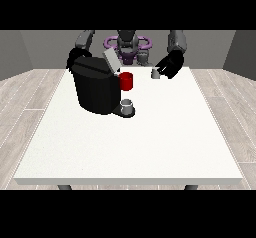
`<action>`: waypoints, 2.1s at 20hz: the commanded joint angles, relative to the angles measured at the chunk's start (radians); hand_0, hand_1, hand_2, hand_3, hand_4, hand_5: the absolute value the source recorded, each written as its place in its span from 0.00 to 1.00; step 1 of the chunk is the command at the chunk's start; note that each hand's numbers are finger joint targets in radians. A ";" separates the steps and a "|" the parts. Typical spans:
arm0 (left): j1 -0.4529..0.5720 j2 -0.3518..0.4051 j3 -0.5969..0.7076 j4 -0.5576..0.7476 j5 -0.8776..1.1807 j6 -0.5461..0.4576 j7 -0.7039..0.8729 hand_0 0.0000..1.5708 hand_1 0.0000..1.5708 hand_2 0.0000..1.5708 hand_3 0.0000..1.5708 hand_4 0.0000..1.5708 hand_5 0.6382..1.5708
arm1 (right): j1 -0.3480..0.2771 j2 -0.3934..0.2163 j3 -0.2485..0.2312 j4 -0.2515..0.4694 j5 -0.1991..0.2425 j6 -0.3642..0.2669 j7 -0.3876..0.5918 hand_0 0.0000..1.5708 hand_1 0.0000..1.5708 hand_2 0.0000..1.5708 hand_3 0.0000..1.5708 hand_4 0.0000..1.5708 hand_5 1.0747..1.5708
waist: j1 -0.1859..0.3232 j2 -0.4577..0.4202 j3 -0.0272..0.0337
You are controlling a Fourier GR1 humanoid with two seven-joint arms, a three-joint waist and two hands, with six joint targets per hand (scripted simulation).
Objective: Insert the coffee pod into the coffee machine and close the lid
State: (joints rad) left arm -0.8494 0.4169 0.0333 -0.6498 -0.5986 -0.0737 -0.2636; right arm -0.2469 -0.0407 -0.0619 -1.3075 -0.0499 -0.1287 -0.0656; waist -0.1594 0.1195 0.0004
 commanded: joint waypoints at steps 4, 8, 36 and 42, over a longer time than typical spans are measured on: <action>-0.081 0.033 0.045 -0.006 0.015 -0.050 0.021 0.81 0.81 0.85 0.82 0.35 1.00 | -0.022 -0.024 -0.003 -0.013 -0.017 0.041 -0.005 0.00 0.00 0.00 0.00 0.33 1.00 | -0.034 0.027 -0.0004; -0.177 0.044 0.058 -0.017 0.004 -0.043 0.081 0.68 0.68 0.78 0.78 0.33 1.00 | -0.049 0.002 0.031 -0.028 0.024 -0.006 0.026 0.00 0.00 0.00 0.00 0.31 1.00 | -0.070 0.036 -0.0004; -0.316 0.008 0.066 0.008 -0.031 -0.073 0.140 0.78 0.78 0.82 0.77 0.33 1.00 | -0.106 0.003 -0.013 -0.041 0.014 -0.047 -0.004 0.00 0.00 0.00 0.00 0.32 1.00 | -0.104 0.127 -0.0001; -0.296 0.008 0.076 0.027 -0.037 -0.064 0.142 0.75 0.75 0.80 0.76 0.32 1.00 | -0.053 -0.023 -0.015 -0.063 -0.025 0.023 -0.014 0.00 0.00 0.00 0.00 0.31 1.00 | -0.136 0.112 -0.0002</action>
State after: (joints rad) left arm -1.1607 0.4169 0.1050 -0.6321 -0.6344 -0.1266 -0.1116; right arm -0.3221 -0.0408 -0.0596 -1.3604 -0.0425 -0.1481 -0.0720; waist -0.2879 0.2416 0.0004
